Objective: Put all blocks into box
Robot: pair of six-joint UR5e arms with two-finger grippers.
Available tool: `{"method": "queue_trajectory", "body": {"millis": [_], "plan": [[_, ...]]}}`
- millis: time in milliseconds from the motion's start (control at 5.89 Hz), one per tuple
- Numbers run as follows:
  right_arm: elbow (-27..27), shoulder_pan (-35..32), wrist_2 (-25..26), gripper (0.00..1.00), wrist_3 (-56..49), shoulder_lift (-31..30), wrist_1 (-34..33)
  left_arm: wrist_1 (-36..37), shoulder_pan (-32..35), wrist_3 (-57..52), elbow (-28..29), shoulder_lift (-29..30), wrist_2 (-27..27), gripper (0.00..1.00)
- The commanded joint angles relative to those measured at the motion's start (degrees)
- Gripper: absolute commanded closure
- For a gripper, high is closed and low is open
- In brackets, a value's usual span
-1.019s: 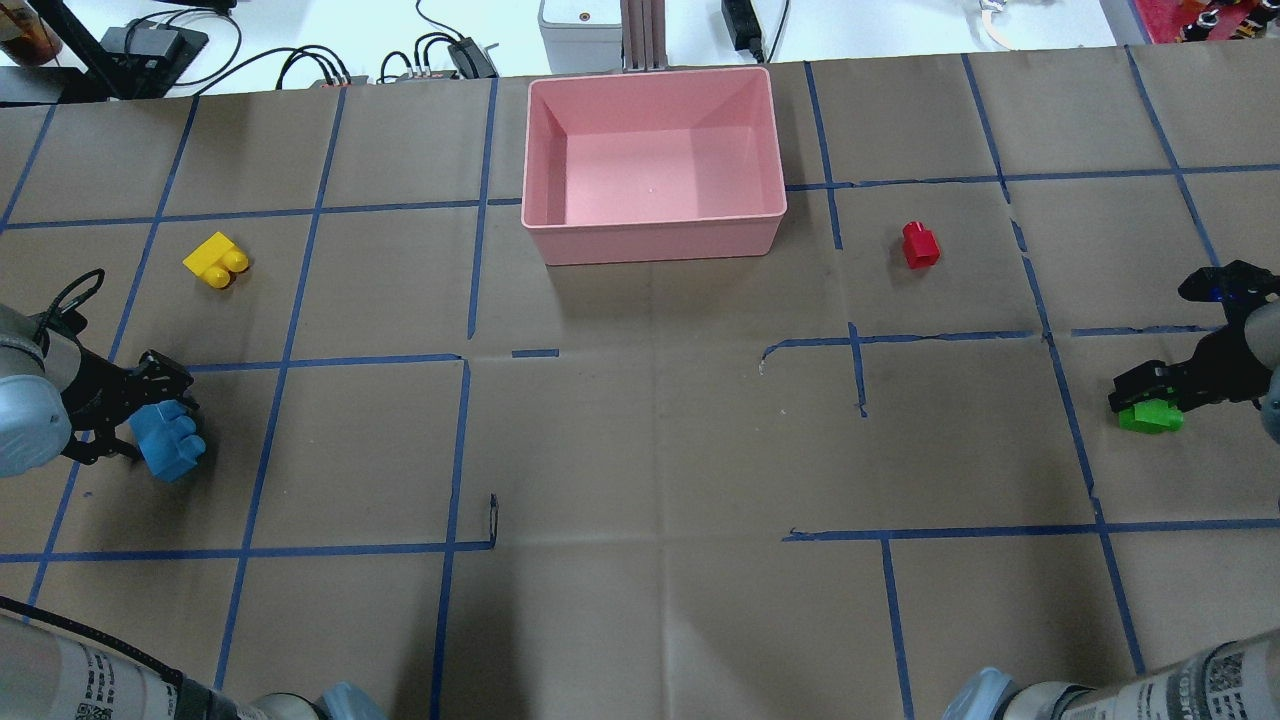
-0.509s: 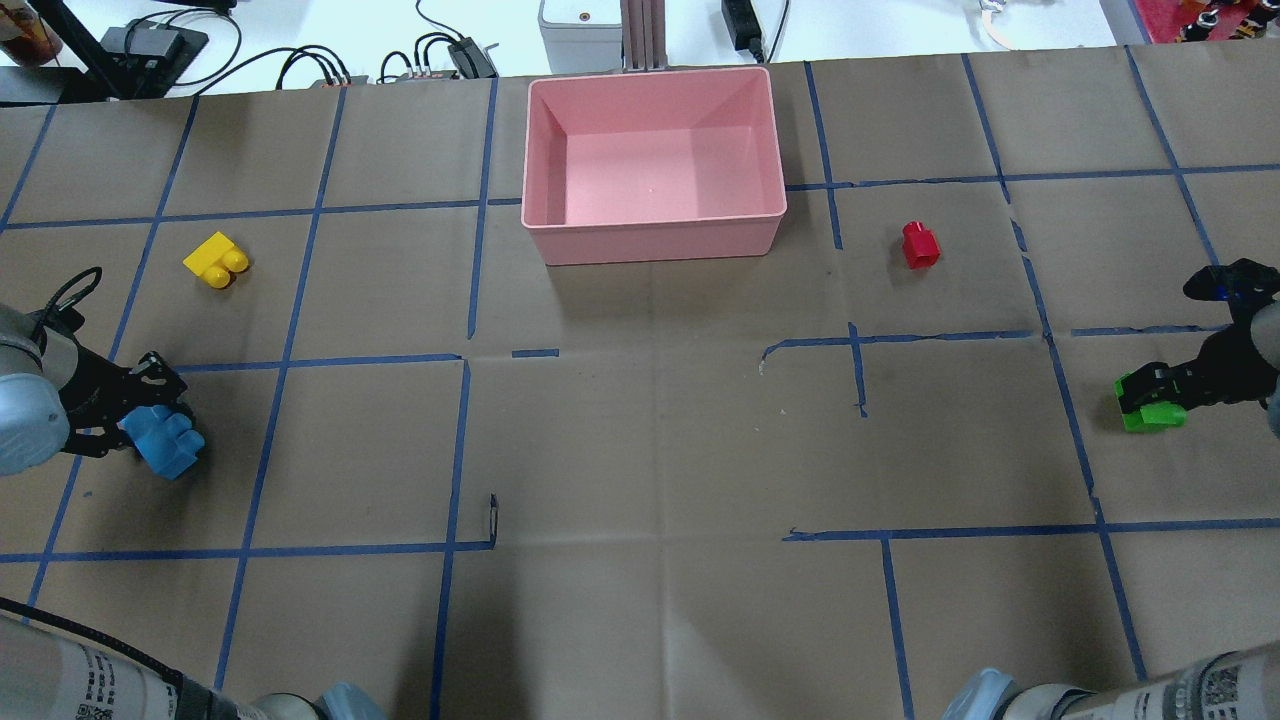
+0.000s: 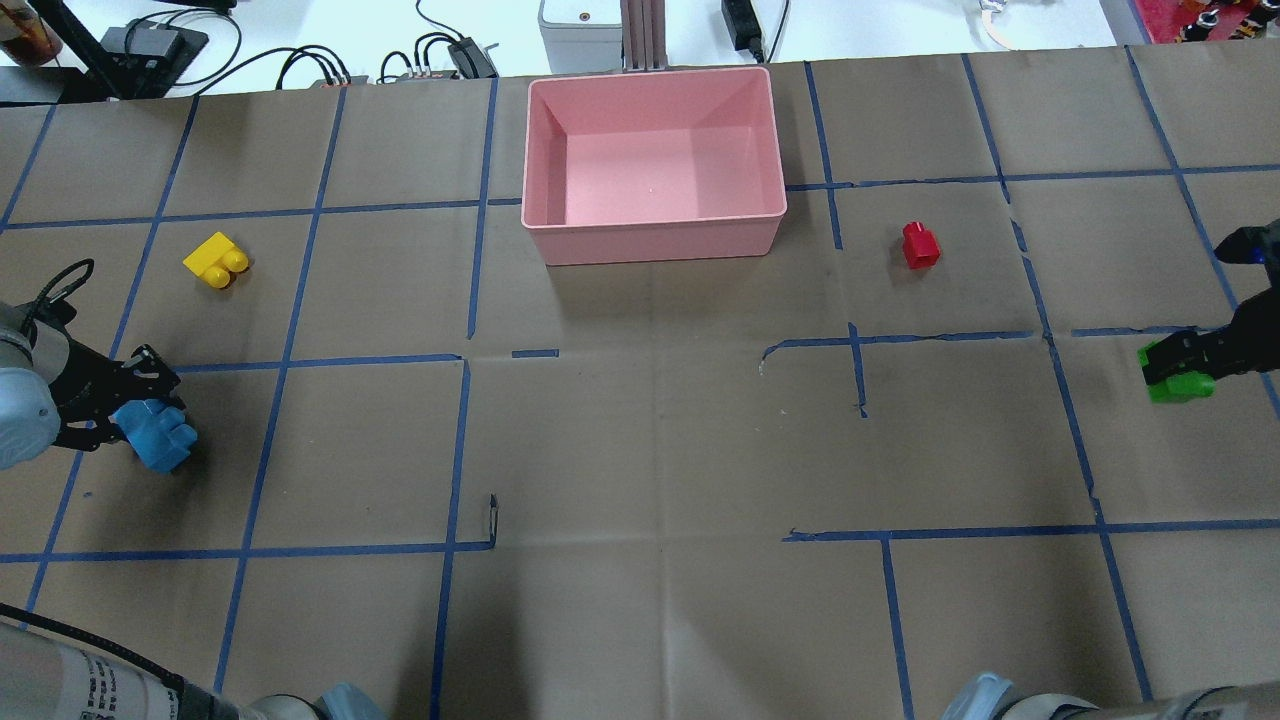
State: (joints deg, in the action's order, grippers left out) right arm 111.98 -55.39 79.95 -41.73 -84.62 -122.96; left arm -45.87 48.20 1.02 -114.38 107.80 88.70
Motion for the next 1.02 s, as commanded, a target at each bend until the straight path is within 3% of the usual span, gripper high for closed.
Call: {"method": "queue_trajectory", "body": {"millis": [0, 170, 340, 849], "plan": [[-9.0, -13.4, -1.5, 0.95, 0.0, 0.2, 2.0, -17.5, 1.4, -0.9, 11.0, -4.9, -0.4, 0.94], [-11.8, -21.5, -1.6, 0.95, 0.8, 3.1, 1.2, -26.7, 3.8, -2.8, 19.4, -5.2, -0.3, 0.94], [-17.8, -29.4, -0.9, 0.93, 2.4, 9.1, 0.2, -30.0, 6.3, -4.5, 24.4, -4.9, -0.2, 0.94], [-39.7, -40.9, -0.8, 0.92, 6.4, 26.9, 0.4, -29.5, 18.9, -5.9, 29.2, -1.7, -0.5, 0.99]]}}
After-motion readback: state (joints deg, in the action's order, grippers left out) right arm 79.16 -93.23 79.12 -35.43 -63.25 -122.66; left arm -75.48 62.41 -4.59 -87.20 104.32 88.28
